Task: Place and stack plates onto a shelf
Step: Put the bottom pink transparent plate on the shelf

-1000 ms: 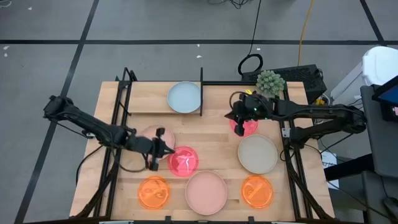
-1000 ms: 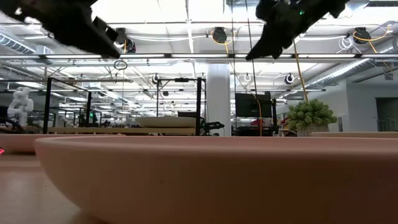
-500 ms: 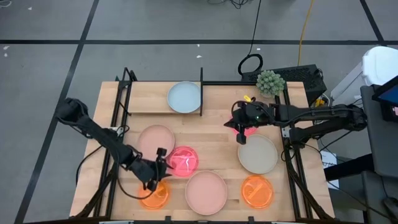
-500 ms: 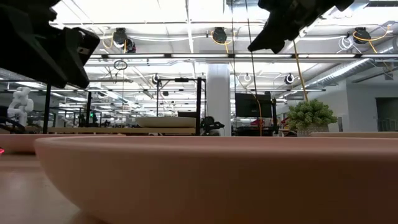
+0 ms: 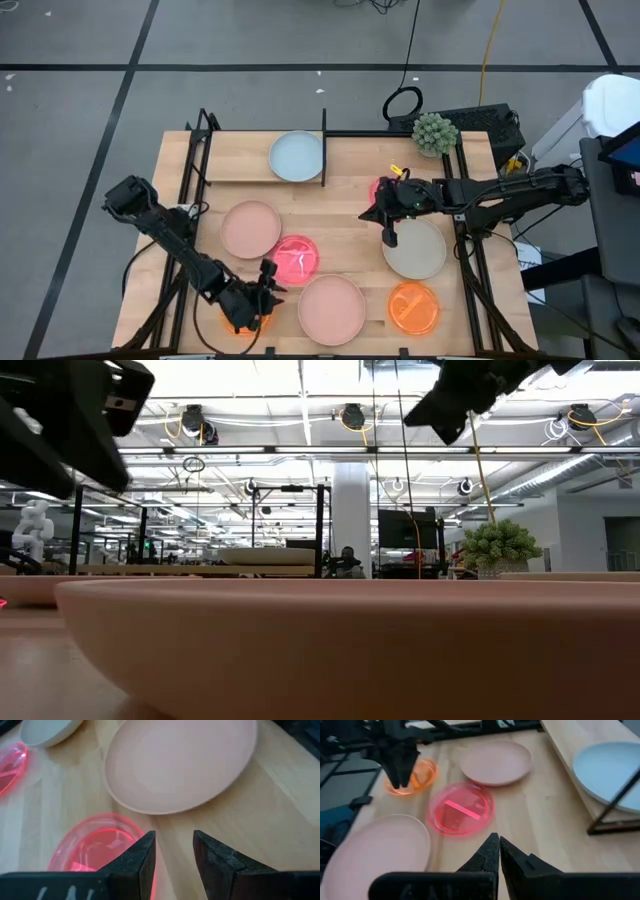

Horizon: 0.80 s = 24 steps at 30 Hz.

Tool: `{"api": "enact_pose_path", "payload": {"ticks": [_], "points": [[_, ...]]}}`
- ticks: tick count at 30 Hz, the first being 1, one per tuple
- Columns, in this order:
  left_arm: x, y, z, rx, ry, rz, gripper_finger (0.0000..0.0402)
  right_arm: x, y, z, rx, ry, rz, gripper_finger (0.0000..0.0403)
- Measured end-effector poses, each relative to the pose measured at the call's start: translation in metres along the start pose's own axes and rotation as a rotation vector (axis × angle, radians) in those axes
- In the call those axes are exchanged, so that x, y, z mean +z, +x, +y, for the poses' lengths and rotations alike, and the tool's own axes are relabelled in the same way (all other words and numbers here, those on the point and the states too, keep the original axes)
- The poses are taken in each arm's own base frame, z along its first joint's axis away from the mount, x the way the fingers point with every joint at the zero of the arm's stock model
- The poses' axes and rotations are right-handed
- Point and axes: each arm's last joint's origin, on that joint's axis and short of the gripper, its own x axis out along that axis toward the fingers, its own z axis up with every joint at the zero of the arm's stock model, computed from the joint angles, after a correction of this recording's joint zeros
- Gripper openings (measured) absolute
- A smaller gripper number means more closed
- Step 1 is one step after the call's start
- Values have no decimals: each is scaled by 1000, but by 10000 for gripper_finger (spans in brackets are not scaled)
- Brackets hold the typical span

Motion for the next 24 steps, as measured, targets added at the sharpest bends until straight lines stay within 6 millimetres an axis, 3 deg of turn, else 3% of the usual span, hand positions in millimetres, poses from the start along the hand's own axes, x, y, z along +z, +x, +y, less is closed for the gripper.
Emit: {"api": "enact_pose_path", "payload": {"ticks": [8,18,24], "points": [[2,-9,-13,12,-56,24,138,0,-1,16,60,-48,-21,0],[-2,4,-23,46,-6,73,140,-1,-1,16,60,-39,-13,0],[-6,13,-29,83,-4,94,176,-12,3,14,55,-1,18,0]]}}
